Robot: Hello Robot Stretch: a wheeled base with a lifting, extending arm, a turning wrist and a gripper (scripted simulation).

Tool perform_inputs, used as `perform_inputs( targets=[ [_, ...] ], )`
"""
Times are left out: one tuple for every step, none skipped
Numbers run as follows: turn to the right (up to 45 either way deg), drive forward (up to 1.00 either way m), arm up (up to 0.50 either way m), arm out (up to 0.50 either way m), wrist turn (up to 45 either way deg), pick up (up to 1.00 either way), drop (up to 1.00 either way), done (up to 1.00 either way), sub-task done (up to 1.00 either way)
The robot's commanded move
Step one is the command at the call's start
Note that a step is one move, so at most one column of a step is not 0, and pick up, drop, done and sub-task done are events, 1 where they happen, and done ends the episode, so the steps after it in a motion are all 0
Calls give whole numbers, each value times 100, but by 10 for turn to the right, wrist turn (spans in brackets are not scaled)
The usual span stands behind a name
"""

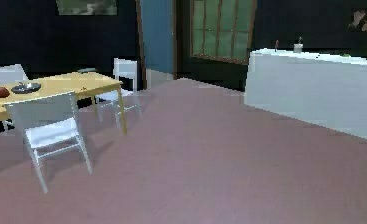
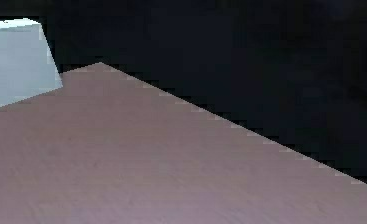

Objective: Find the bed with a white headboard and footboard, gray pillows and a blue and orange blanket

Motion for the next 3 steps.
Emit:
perform_inputs(
  targets=[
    [0, 100, 0, 0, 0, 0, 0, 0, 0],
    [0, 100, 0, 0, 0, 0, 0, 0, 0],
    [-30, 0, 0, 0, 0, 0, 0, 0, 0]
  ],
)
